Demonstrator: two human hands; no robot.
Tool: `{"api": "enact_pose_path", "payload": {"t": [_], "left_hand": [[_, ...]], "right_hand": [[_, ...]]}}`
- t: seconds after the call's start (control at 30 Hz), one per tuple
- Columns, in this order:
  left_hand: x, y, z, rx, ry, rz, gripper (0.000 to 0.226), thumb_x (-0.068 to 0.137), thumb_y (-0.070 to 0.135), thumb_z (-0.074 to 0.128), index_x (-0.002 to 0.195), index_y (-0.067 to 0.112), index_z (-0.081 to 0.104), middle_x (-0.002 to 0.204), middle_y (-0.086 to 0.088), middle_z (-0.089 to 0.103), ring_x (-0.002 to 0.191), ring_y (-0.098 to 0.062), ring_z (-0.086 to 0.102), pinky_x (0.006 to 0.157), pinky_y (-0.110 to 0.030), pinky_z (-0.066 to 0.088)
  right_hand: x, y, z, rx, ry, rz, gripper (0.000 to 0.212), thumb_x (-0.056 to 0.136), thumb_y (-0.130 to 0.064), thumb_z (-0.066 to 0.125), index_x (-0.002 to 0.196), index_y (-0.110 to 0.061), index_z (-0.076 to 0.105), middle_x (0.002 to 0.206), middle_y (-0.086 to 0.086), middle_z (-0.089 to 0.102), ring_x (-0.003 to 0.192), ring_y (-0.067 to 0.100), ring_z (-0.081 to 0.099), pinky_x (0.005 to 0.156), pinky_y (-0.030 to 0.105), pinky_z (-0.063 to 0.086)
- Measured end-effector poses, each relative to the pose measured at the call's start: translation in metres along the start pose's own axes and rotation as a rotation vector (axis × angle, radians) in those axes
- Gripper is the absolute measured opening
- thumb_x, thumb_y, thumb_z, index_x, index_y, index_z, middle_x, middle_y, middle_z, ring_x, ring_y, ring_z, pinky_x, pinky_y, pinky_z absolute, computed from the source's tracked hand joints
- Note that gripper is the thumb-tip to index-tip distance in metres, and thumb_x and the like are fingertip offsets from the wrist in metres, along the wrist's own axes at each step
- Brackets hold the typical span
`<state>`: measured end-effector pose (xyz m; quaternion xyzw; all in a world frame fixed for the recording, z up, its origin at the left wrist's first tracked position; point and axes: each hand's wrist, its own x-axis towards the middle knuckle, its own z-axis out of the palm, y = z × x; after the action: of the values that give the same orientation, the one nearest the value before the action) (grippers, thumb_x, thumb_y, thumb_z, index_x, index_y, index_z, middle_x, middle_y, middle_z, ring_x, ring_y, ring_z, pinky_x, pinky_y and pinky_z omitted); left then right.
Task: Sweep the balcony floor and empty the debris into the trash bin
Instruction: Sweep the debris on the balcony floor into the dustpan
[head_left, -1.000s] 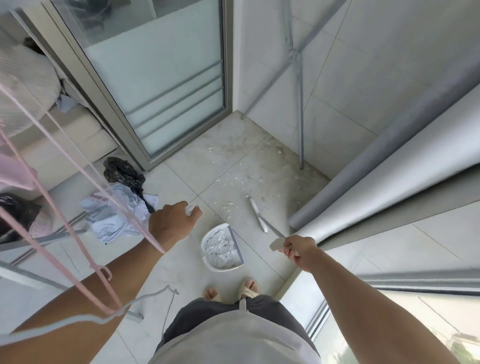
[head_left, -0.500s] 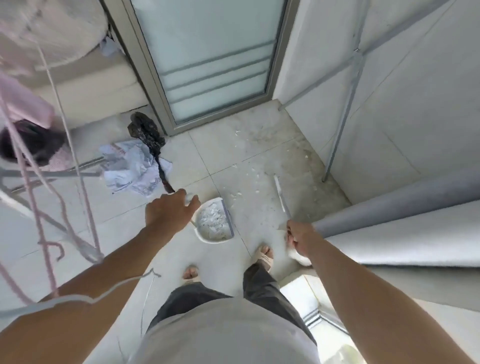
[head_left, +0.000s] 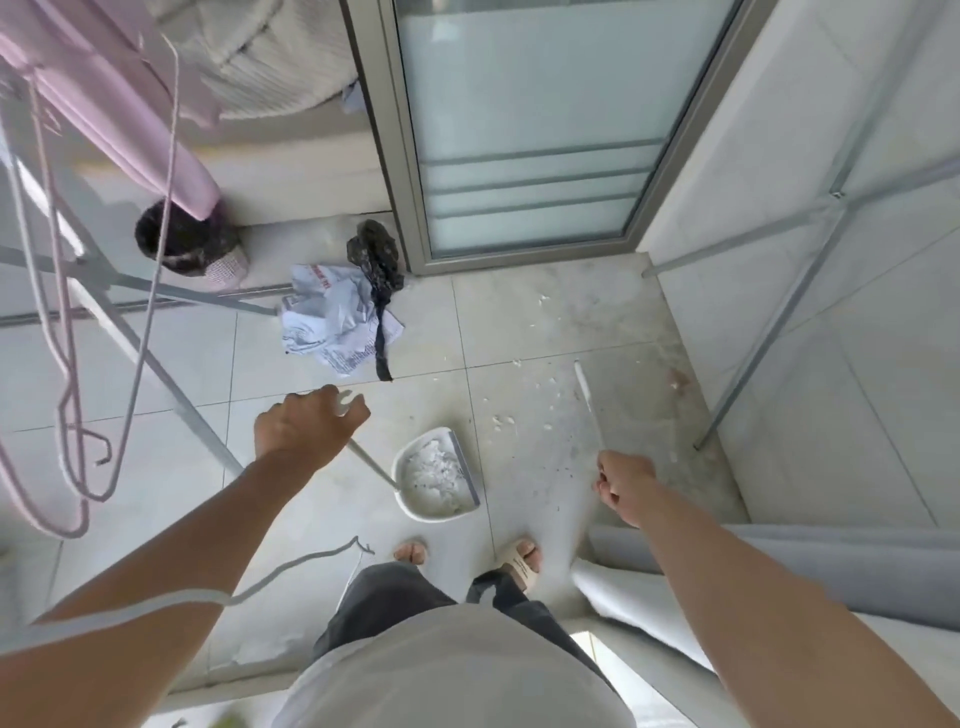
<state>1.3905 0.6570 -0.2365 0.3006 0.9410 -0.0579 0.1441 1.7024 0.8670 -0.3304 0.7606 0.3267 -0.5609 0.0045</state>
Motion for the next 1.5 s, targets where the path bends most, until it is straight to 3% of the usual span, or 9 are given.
{"api": "enact_pose_path", "payload": {"t": [0.17,0.37,0.47,0.57,0.73,0.93,1.2,1.4,1.5], "left_hand": [[0.011,-0.020,0.006,0.015,-0.044,-0.065,0.052,0.086,0.064,0.031,0.106,0.028,0.062,0.101,-0.009,0.067,0.096,-0.033,0.062,0.079,-0.035,0.042],[0.014,-0.039,0.010,0.064,-0.088,-0.105,0.052,0.086,0.063,0.031,0.108,0.026,0.061,0.098,-0.009,0.064,0.095,-0.031,0.062,0.075,-0.034,0.041],[0.018,-0.050,0.014,0.106,-0.116,-0.096,0.053,0.088,0.062,0.029,0.112,0.027,0.060,0.098,-0.008,0.065,0.094,-0.030,0.062,0.072,-0.033,0.039],[0.024,-0.062,0.025,0.103,-0.160,-0.073,0.053,0.090,0.060,0.026,0.117,0.028,0.058,0.097,-0.006,0.065,0.093,-0.029,0.062,0.072,-0.032,0.041],[0.040,-0.067,0.026,0.071,-0.220,0.007,0.057,0.096,0.063,0.023,0.126,0.023,0.049,0.112,-0.009,0.065,0.105,-0.032,0.061,0.084,-0.037,0.044],[0.053,-0.063,0.028,0.096,-0.224,0.104,0.058,0.097,0.064,0.020,0.124,0.019,0.045,0.111,-0.010,0.066,0.105,-0.032,0.061,0.077,-0.037,0.039],[0.067,-0.064,0.024,0.106,-0.208,0.163,0.059,0.097,0.065,0.019,0.124,0.018,0.042,0.111,-0.009,0.067,0.106,-0.032,0.062,0.082,-0.038,0.042],[0.064,-0.066,0.023,0.096,-0.218,0.167,0.057,0.098,0.063,0.022,0.124,0.016,0.041,0.112,-0.009,0.067,0.106,-0.031,0.062,0.080,-0.035,0.040],[0.061,-0.065,0.019,0.096,-0.216,0.168,0.055,0.100,0.060,0.024,0.125,0.014,0.041,0.116,-0.011,0.066,0.109,-0.032,0.061,0.082,-0.036,0.040]], "right_hand": [[0.000,-0.008,0.005,-0.039,-0.073,-0.046,0.012,0.080,0.001,0.049,0.077,-0.009,0.044,0.063,0.007,0.038,0.048,0.017,0.041,0.044,0.020,0.020],[-0.011,-0.015,0.023,-0.053,-0.163,-0.029,0.009,0.082,0.005,0.048,0.087,-0.001,0.052,0.072,0.012,0.047,0.048,0.019,0.047,0.034,0.016,0.030],[-0.017,-0.017,0.042,-0.055,-0.198,0.001,0.017,0.083,0.006,0.047,0.098,0.002,0.056,0.082,0.017,0.052,0.052,0.019,0.051,0.034,0.015,0.034],[-0.027,-0.013,0.064,-0.144,-0.236,0.037,0.014,0.087,0.006,0.046,0.095,0.001,0.056,0.086,0.016,0.052,0.057,0.018,0.052,0.035,0.015,0.035],[-0.051,0.008,0.099,-0.279,-0.275,0.085,0.012,0.088,0.005,0.043,0.084,-0.004,0.050,0.075,0.012,0.049,0.052,0.017,0.049,0.038,0.014,0.035],[-0.082,0.017,0.121,-0.400,-0.390,0.024,0.009,0.087,0.006,0.047,0.090,-0.001,0.052,0.071,0.012,0.051,0.044,0.014,0.048,0.044,0.019,0.031],[-0.079,0.010,0.084,-0.196,-0.433,0.061,0.011,0.086,0.006,0.051,0.095,0.002,0.055,0.064,0.008,0.044,0.042,0.012,0.041,0.036,0.017,0.028],[-0.090,0.037,0.126,-0.238,-0.358,0.040,0.009,0.085,0.006,0.045,0.085,0.000,0.051,0.067,0.012,0.047,0.041,0.016,0.045,0.037,0.018,0.031],[-0.095,0.054,0.144,-0.174,-0.381,0.083,0.015,0.086,0.007,0.046,0.097,0.006,0.056,0.071,0.013,0.048,0.042,0.015,0.046,0.039,0.018,0.033]]}}
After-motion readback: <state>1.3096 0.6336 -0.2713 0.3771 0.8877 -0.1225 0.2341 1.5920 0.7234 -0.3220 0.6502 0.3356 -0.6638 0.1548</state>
